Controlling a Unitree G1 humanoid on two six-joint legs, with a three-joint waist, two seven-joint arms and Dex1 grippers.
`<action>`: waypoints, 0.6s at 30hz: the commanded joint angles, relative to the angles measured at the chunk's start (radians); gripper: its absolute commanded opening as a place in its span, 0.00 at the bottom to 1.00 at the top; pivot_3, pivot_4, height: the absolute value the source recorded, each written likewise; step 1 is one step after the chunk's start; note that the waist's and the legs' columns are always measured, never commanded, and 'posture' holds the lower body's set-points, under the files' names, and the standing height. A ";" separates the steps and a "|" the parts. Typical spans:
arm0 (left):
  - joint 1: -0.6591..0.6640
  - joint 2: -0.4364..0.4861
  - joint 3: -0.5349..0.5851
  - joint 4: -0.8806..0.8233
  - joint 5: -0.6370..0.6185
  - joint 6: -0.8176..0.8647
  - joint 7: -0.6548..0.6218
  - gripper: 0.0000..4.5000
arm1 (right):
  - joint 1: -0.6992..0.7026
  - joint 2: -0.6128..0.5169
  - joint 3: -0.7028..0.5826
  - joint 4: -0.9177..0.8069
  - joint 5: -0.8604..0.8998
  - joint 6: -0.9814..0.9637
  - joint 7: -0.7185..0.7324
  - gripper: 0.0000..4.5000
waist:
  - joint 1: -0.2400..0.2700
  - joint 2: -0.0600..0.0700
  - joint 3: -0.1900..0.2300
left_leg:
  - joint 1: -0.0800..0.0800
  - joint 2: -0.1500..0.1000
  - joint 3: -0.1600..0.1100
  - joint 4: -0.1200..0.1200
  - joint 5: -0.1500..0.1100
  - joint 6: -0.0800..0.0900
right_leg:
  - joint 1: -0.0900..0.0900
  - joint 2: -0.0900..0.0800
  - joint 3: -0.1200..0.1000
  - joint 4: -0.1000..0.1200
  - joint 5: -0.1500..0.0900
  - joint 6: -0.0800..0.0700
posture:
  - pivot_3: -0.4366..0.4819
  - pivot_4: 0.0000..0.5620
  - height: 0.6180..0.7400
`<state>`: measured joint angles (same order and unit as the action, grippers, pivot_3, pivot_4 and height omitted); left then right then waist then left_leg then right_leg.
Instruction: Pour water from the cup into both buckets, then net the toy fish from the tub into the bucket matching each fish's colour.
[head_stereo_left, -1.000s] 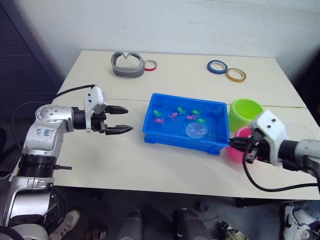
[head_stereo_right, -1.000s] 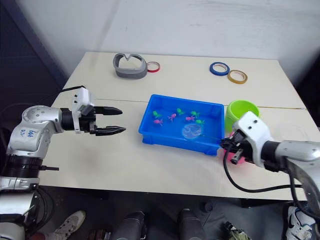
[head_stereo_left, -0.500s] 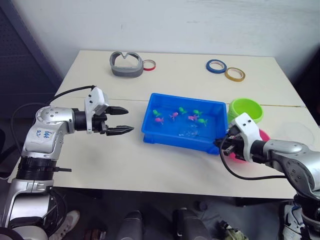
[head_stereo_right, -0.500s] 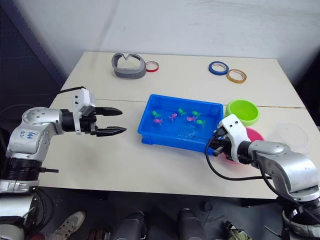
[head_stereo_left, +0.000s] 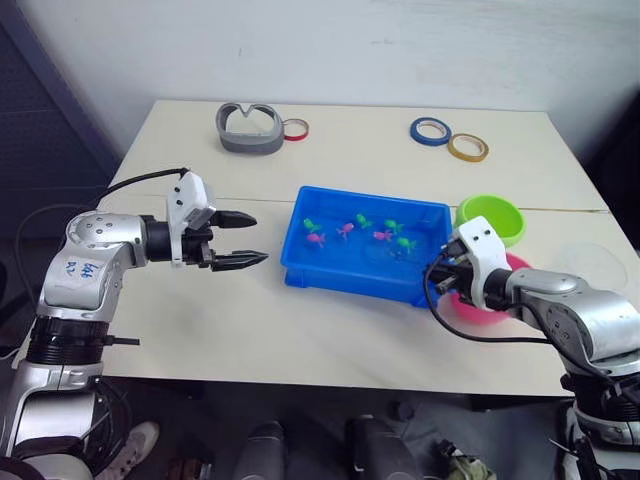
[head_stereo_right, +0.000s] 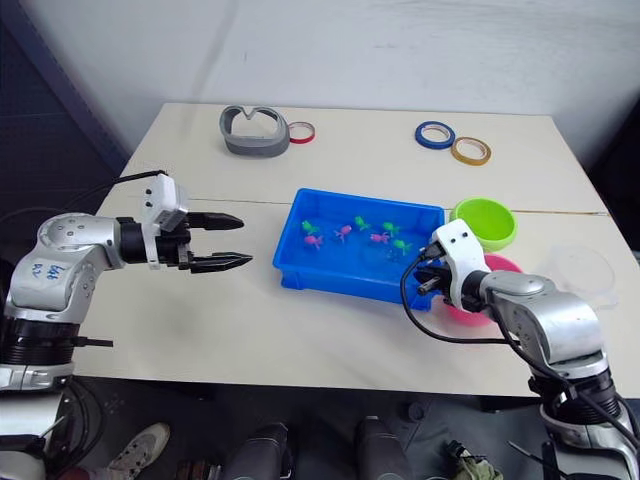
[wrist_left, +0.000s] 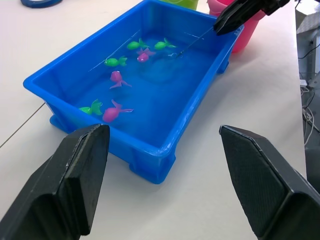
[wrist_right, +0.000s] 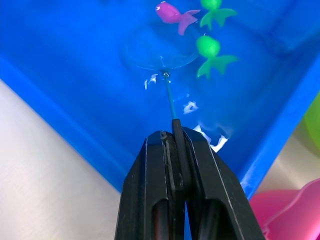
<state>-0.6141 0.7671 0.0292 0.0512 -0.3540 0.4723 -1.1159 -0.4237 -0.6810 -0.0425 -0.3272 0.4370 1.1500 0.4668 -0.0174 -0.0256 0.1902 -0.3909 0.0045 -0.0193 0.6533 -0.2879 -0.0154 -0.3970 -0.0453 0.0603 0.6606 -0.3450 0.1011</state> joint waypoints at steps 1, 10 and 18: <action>0.007 0.023 0.036 -0.039 -0.023 0.007 0.002 0.85 | -0.023 0.012 0.001 -0.001 -0.016 -0.034 -0.006 0.00 | -0.006 0.000 0.000 | 0.000 0.000 0.000 -0.001 0.000 0.000 | 0.000 0.000 0.000 0.000 0.000 0.000 | 0.48 0.27 1.00; 0.012 0.023 0.042 -0.041 -0.028 0.006 -0.001 0.85 | -0.036 0.023 -0.016 -0.044 0.007 -0.039 0.022 0.00 | -0.011 0.000 0.000 | 0.000 0.000 0.000 -0.002 0.000 0.000 | -0.001 0.000 0.000 0.000 0.000 0.000 | 0.48 0.27 1.00; -0.003 0.017 0.046 -0.015 -0.033 -0.021 -0.007 0.85 | -0.017 -0.004 -0.054 -0.130 0.056 -0.008 0.056 0.00 | -0.011 0.000 0.000 | 0.000 0.000 0.000 -0.003 0.000 0.000 | -0.001 0.000 0.000 0.000 0.000 0.000 | 0.48 0.27 1.00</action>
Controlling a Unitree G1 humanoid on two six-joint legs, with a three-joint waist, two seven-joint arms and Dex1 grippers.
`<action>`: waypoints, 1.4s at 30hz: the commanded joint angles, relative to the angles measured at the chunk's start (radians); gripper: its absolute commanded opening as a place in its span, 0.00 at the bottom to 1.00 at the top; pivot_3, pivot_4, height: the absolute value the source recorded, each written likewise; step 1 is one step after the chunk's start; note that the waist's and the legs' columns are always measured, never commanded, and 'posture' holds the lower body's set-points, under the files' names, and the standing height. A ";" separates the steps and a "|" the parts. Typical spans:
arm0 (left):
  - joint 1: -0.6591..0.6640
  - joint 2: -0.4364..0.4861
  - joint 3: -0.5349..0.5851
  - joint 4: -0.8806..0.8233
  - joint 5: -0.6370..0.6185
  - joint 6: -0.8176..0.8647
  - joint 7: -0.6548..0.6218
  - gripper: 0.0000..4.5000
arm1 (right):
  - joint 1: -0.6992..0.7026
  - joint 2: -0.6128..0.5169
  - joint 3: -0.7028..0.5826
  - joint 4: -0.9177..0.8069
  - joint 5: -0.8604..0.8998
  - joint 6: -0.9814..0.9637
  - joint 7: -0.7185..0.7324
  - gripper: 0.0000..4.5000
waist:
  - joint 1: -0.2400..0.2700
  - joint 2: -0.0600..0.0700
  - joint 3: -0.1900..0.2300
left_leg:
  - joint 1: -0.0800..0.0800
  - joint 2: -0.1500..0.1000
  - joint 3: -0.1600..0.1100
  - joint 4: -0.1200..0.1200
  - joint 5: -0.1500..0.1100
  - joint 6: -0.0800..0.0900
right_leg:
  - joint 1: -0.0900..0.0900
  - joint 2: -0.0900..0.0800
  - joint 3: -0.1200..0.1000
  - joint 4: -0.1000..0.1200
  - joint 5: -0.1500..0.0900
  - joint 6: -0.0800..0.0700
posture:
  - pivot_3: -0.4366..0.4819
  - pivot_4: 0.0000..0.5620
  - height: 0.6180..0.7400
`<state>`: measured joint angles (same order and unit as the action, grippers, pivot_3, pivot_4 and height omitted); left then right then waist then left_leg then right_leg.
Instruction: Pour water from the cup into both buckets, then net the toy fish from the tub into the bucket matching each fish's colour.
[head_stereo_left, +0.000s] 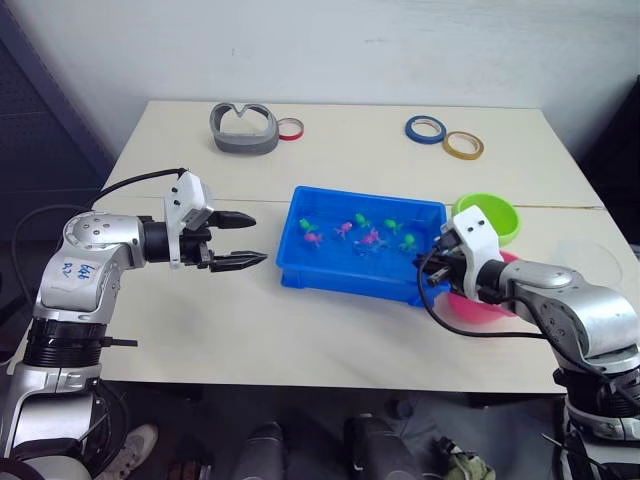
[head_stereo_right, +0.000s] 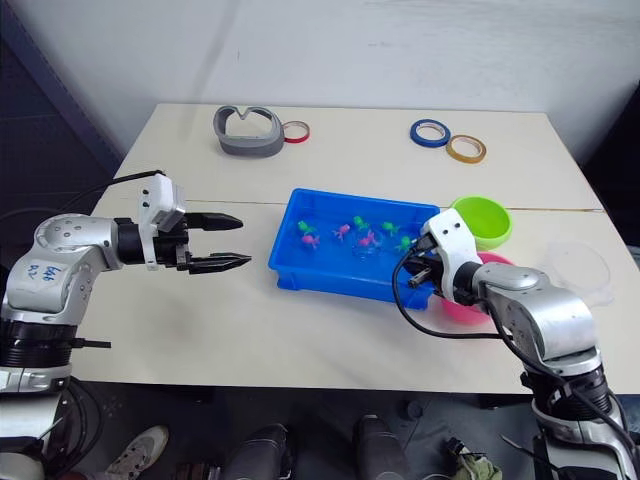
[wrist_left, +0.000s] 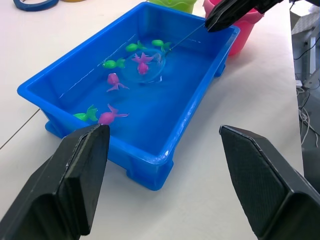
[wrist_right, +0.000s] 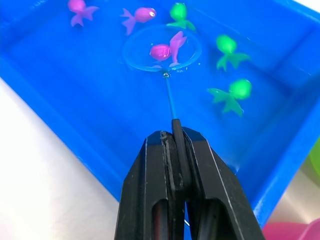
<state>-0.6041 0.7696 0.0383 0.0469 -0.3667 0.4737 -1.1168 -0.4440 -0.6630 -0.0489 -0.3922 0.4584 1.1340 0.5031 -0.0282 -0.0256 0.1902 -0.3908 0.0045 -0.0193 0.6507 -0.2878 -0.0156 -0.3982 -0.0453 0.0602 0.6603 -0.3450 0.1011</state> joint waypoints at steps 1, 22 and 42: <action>-0.018 0.013 0.039 -0.007 -0.023 -0.024 -0.006 0.85 | 0.005 -0.027 -0.057 -0.081 0.047 0.015 0.028 0.00 | 0.000 0.000 0.000 | 0.000 0.000 0.000 0.000 0.000 0.000 | 0.000 0.000 0.000 0.000 0.000 0.000 | 0.48 0.27 1.00; -0.049 -0.012 0.031 0.025 -0.041 -0.059 -0.033 0.85 | 0.033 -0.098 -0.190 -0.169 0.159 -0.004 0.071 0.00 | 0.001 0.000 0.000 | 0.000 0.000 0.000 -0.001 0.000 0.000 | 0.000 0.000 0.000 -0.001 0.000 0.000 | 0.48 0.27 1.00; -0.242 -0.141 -0.059 0.281 -0.010 -0.233 -0.192 0.85 | 0.695 -0.172 -0.896 -0.337 0.131 -0.260 0.283 0.00 | 0.022 0.000 0.000 | 0.002 -0.002 0.003 0.000 0.001 0.001 | 0.003 0.002 0.000 -0.002 0.000 0.001 | 0.48 0.27 1.00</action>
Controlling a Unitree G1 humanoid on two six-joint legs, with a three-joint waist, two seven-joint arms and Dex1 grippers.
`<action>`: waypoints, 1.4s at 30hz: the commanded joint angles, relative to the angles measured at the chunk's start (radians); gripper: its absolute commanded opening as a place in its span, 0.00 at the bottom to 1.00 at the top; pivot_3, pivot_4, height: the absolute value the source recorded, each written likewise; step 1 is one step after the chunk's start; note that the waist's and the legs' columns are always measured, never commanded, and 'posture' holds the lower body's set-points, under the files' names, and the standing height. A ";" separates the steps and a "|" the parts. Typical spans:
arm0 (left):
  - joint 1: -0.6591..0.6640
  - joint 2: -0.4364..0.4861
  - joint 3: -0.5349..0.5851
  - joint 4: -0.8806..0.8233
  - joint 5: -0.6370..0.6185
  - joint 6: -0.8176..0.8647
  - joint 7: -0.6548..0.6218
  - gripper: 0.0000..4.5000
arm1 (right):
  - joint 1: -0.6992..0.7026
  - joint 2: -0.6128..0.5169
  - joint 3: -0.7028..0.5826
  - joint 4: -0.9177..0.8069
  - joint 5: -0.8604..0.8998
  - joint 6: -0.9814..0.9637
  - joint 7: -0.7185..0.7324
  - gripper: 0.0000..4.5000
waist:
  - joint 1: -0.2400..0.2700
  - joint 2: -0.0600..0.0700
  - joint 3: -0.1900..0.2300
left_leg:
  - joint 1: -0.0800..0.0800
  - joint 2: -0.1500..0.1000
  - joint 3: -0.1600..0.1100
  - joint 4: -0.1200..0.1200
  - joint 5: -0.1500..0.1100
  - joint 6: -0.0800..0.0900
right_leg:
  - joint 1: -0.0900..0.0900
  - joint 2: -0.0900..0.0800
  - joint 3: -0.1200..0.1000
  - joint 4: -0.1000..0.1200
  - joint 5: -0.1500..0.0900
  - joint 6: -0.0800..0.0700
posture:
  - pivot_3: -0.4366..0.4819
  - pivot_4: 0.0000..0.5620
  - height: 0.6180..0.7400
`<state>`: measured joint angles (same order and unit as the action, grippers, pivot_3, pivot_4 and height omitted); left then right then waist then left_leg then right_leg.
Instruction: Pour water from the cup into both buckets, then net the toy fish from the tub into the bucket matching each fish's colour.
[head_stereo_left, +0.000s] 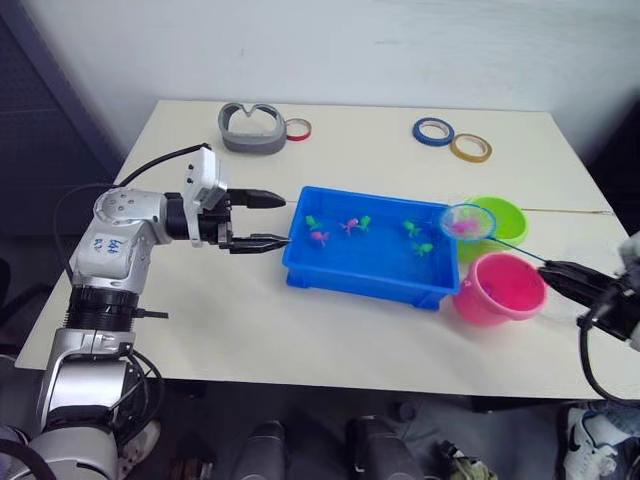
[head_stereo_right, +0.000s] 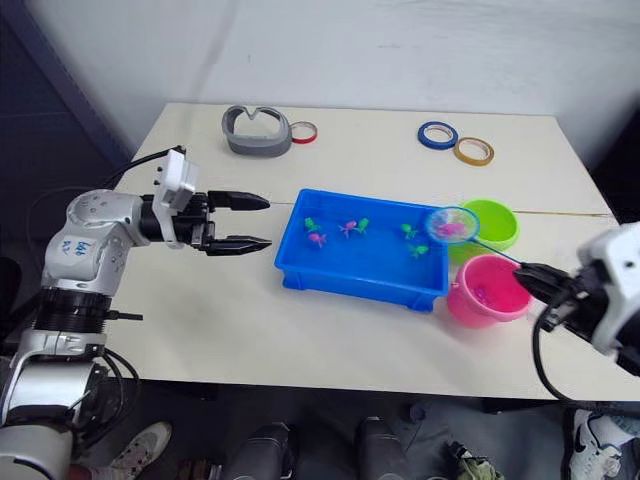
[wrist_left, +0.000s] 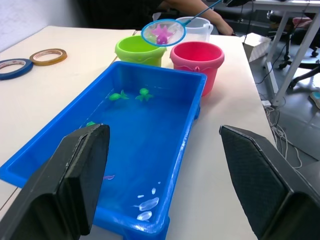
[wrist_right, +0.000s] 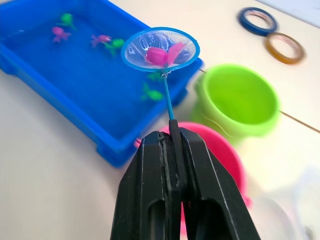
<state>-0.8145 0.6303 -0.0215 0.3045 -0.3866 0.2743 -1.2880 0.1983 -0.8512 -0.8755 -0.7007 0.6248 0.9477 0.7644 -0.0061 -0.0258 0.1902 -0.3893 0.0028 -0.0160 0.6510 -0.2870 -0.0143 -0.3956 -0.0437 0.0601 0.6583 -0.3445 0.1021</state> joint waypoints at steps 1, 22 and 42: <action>-0.040 -0.006 -0.002 0.038 0.014 -0.043 -0.026 0.85 | 0.089 0.028 -0.089 -0.029 -0.056 -0.105 0.027 0.00 | 0.002 0.000 0.000 | 0.000 0.000 0.000 0.000 0.000 0.000 | 0.000 0.000 0.000 0.000 0.000 0.000 | 0.48 0.27 1.00; -0.071 -0.031 -0.009 0.110 0.046 -0.089 -0.069 0.85 | 0.417 0.107 -0.016 0.085 -0.551 -0.724 0.015 0.00 | 0.004 0.000 0.000 | 0.001 -0.001 -0.001 0.000 0.001 0.000 | 0.002 -0.001 0.000 -0.001 0.000 0.000 | 0.48 0.27 1.00; -0.070 -0.035 -0.010 0.112 0.047 -0.094 -0.067 0.85 | 0.434 0.088 -0.009 0.221 -0.877 -1.196 -0.076 0.00 | 0.002 0.000 0.000 | 0.002 -0.002 0.000 0.000 0.001 0.000 | 0.003 0.000 0.000 -0.001 0.000 0.000 | 0.48 0.27 1.00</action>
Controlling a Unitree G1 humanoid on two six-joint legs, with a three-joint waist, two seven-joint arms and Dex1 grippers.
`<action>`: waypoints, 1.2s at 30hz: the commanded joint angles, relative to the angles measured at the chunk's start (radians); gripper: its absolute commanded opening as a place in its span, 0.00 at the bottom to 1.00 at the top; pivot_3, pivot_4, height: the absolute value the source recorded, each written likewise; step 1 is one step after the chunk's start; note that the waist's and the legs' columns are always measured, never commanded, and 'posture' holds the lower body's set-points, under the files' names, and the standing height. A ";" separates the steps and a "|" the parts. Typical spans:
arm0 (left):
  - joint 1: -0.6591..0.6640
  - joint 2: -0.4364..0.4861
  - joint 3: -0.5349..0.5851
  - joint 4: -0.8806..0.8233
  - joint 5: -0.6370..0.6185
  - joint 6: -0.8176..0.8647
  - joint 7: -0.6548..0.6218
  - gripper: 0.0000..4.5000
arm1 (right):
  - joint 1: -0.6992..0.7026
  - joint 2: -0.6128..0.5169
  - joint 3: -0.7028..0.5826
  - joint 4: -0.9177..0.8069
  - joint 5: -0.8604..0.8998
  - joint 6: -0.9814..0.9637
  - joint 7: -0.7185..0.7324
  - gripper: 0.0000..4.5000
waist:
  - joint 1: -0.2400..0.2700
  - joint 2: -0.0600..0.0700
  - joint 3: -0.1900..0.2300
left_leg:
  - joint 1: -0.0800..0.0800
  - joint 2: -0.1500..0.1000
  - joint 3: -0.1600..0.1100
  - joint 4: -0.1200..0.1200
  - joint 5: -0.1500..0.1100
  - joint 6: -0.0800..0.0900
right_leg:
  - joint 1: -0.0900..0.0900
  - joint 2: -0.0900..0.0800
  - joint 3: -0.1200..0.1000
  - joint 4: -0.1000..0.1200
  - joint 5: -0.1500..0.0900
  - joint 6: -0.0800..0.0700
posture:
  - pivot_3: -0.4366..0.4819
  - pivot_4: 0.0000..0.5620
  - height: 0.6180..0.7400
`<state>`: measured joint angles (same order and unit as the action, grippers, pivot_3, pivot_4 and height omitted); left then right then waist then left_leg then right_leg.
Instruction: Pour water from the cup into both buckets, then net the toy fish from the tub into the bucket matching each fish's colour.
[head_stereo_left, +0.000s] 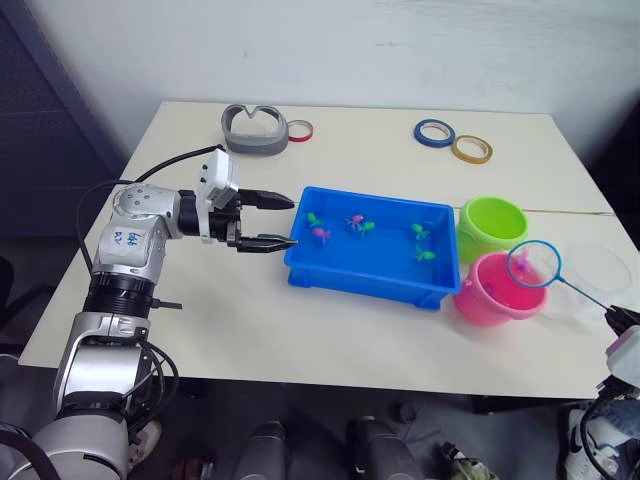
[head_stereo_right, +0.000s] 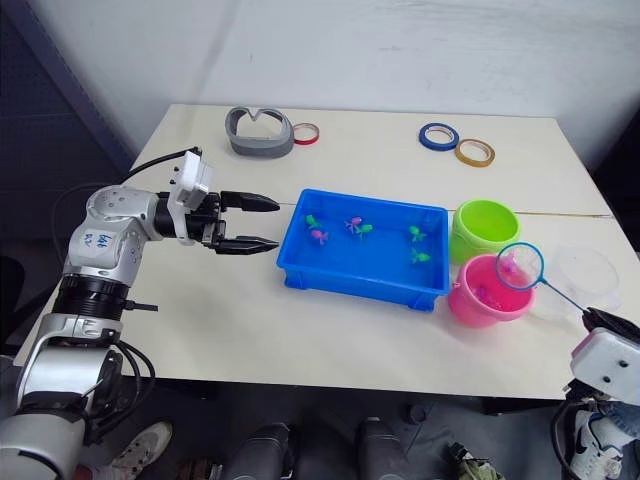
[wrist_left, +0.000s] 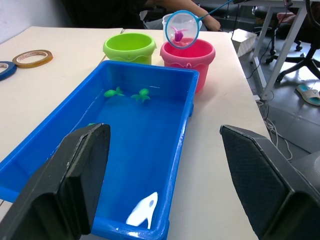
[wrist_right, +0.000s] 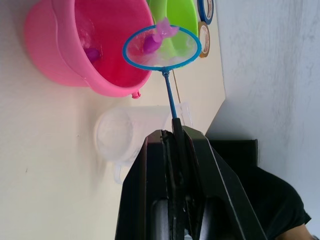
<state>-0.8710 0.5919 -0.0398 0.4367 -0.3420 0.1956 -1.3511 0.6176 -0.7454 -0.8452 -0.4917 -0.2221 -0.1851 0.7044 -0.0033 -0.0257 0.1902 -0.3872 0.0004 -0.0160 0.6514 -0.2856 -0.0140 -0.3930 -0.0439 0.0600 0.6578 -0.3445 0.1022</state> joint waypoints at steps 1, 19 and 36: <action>-0.015 0.003 0.008 -0.018 0.003 -0.016 -0.004 0.85 | 0.015 -0.018 -0.040 0.016 -0.036 -0.073 -0.017 0.00 | -0.001 0.000 0.000 | 0.000 0.000 0.000 0.000 0.000 0.000 | 0.000 0.000 0.000 0.000 0.000 0.000 | 0.48 0.27 1.00; 0.052 0.053 0.051 -0.108 -0.007 0.057 0.076 0.85 | -0.308 -0.119 0.085 -0.228 0.425 0.541 0.083 0.00 | -0.004 0.000 0.000 | 0.001 0.001 -0.001 0.001 0.001 0.000 | 0.001 -0.001 0.000 0.003 0.000 0.000 | 0.48 0.27 1.00; 0.265 0.177 0.156 -0.385 -0.050 0.224 0.231 0.85 | -0.948 -0.034 0.690 -0.117 0.780 1.355 -0.114 0.00 | -0.010 0.000 0.000 | -0.002 0.001 -0.004 0.001 0.001 0.001 | -0.003 -0.004 0.001 0.003 0.000 0.000 | 0.48 0.27 1.00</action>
<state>-0.6137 0.7471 0.0703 0.1070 -0.3654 0.4082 -1.1340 -0.2923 -0.7968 -0.1633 -0.6167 0.5387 1.1245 0.6186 -0.0135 -0.0257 0.1902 -0.3899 0.0012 -0.0203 0.6521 -0.2847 -0.0135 -0.3960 -0.0482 0.0607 0.6610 -0.3443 0.1020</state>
